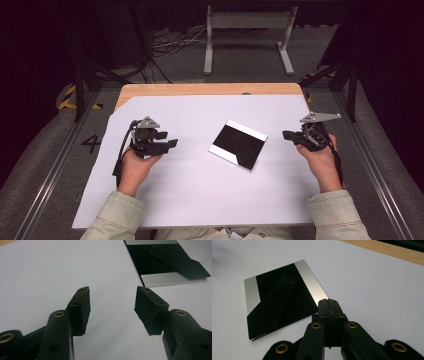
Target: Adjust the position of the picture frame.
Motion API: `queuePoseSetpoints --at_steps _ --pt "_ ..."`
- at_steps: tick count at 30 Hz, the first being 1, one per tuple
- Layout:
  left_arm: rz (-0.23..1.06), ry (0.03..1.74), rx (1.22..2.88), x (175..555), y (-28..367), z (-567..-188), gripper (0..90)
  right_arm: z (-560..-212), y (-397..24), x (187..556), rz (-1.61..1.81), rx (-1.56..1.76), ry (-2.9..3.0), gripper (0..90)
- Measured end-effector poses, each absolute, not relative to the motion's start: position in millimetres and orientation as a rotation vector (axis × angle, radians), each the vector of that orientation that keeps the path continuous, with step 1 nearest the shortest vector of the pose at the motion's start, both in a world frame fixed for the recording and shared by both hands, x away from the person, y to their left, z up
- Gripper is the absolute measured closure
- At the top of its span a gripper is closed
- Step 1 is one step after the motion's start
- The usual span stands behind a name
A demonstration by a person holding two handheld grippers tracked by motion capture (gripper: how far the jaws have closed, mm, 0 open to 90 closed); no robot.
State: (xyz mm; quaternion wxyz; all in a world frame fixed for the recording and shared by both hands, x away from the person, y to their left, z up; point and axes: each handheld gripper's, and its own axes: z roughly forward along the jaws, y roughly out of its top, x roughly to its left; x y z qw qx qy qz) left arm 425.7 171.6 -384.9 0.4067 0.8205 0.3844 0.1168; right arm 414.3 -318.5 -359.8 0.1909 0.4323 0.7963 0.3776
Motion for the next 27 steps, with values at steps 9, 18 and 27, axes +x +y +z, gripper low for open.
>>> queuePoseSetpoints --at_steps 9,18,27 --pt "0.299 0.984 2.063 419 174 -384 49.5 -354 -301 425 1.078 1.188 2.274 90.0" --pt "0.32 1.018 2.048 412 188 -385 48.0 -352 -263 454 1.037 1.121 2.386 90.0" --pt "0.324 1.062 2.021 409 199 -387 46.2 -357 -237 483 0.984 1.11 2.444 90.0"
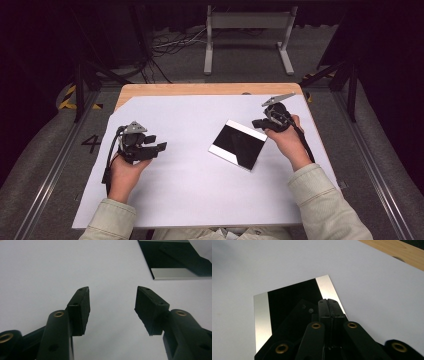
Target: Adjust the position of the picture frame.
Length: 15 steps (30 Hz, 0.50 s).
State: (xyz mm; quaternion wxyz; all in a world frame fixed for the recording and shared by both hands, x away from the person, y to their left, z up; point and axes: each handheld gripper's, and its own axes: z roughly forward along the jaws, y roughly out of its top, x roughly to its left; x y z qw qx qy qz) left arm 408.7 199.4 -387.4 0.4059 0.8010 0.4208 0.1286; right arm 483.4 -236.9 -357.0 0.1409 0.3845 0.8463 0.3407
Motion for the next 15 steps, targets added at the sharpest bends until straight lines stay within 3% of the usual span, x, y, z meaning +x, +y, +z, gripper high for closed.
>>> queuePoseSetpoints --at_steps 15 --pt "0.323 1.071 2.004 415 198 -394 39.7 -371 -219 530 0.928 1.181 2.5 90.0"
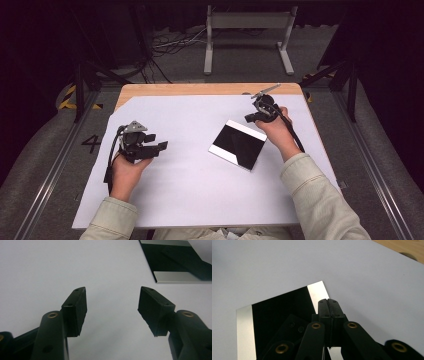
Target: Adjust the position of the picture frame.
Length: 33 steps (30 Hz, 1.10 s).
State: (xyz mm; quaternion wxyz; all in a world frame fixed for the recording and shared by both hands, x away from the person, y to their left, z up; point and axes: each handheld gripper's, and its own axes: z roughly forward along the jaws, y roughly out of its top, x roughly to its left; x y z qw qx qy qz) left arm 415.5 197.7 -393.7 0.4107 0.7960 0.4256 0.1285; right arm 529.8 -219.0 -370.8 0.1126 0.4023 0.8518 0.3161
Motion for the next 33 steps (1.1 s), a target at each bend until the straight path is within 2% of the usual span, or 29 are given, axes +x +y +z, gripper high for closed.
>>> queuePoseSetpoints --at_steps 17,33 --pt "0.302 1.073 2.014 418 195 -398 38.8 -399 -216 560 0.815 1.214 2.606 90.0" --pt "0.29 1.074 2.023 419 194 -400 38.6 -416 -219 571 0.772 1.229 2.623 90.0"
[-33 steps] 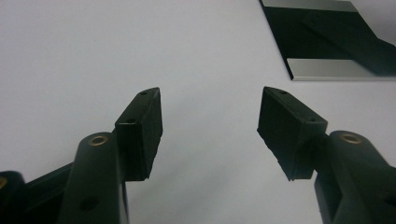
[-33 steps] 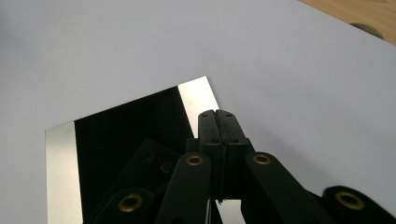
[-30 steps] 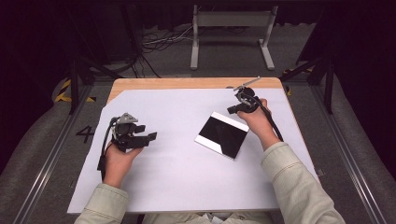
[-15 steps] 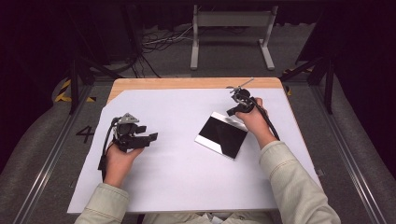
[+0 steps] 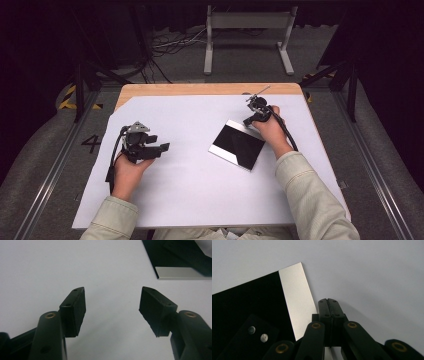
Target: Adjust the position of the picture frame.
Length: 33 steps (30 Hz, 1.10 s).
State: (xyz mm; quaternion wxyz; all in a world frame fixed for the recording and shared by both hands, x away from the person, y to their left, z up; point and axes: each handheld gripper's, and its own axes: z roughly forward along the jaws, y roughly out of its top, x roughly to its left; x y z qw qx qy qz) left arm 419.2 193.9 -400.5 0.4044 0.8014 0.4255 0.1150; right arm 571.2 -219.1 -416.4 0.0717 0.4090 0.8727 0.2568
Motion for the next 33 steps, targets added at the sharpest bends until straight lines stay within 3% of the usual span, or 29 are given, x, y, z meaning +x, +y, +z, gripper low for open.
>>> queuePoseSetpoints --at_steps 33 --pt "0.289 1.064 2.038 422 189 -402 38.5 -419 -182 559 0.783 1.016 2.826 90.0"
